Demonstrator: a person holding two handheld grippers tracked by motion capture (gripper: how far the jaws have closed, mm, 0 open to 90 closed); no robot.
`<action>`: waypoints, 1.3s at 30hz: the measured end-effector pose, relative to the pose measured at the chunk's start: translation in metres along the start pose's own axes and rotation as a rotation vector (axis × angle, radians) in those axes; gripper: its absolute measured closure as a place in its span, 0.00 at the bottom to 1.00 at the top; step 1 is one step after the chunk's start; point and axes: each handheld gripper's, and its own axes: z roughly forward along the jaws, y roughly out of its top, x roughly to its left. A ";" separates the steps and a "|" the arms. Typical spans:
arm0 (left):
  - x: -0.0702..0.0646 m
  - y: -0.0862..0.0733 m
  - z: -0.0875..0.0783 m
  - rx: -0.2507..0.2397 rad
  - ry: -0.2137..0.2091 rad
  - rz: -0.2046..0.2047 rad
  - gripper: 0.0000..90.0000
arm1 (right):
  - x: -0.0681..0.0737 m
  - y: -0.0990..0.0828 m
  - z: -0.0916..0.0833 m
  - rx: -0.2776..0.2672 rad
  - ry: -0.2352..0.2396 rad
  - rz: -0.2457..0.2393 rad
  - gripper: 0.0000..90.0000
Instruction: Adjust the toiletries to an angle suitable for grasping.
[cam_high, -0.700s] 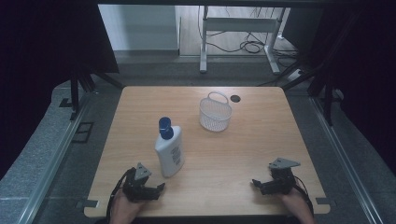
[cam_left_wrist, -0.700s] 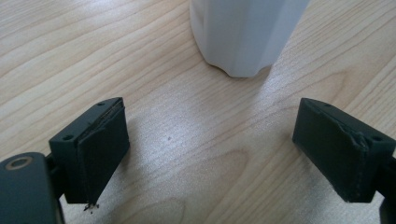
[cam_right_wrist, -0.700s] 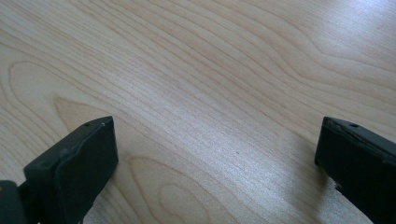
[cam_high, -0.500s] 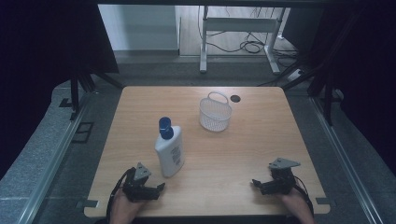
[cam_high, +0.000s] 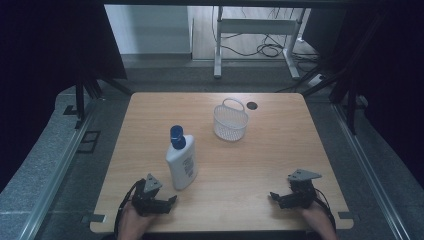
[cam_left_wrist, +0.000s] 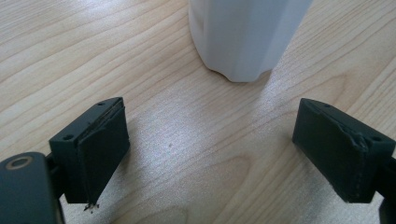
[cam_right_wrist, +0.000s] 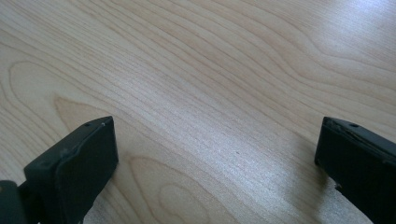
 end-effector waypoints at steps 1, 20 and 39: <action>0.000 0.000 0.000 0.000 0.000 -0.001 0.11 | 0.000 0.000 0.000 0.000 0.000 0.000 0.00; 0.000 0.006 -0.002 0.029 0.010 -0.013 0.22 | 0.000 0.000 0.000 0.000 0.003 -0.002 0.00; 0.005 0.019 -0.007 -0.026 0.009 -0.009 0.52 | 0.000 0.000 0.000 0.000 0.003 -0.004 0.00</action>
